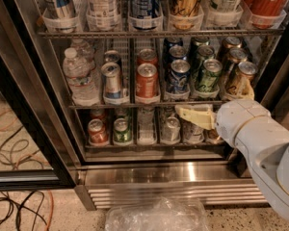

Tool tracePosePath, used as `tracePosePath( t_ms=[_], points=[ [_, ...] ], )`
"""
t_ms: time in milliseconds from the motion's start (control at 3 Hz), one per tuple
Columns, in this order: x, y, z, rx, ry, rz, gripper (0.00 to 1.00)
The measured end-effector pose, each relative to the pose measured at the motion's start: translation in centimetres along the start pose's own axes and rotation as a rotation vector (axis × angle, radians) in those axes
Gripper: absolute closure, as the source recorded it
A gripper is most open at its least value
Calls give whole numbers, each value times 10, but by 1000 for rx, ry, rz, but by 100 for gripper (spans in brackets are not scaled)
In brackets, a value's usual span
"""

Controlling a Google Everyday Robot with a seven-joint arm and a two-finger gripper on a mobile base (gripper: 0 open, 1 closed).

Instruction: Pick coke can from top shelf of fridge

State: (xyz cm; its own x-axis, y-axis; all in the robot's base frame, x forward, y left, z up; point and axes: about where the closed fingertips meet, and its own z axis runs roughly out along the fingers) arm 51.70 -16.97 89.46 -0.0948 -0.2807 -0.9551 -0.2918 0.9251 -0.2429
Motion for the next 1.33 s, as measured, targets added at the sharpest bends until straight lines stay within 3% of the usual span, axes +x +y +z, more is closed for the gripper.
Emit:
tracePosePath(
  t_ms=[667,1000,1333],
  points=[
    [-2,-1,4,29,-9,15,0],
    [7,-14,-1,117,-41,45,0],
    [-8,-15,4,150,-101,45,0]
  ],
)
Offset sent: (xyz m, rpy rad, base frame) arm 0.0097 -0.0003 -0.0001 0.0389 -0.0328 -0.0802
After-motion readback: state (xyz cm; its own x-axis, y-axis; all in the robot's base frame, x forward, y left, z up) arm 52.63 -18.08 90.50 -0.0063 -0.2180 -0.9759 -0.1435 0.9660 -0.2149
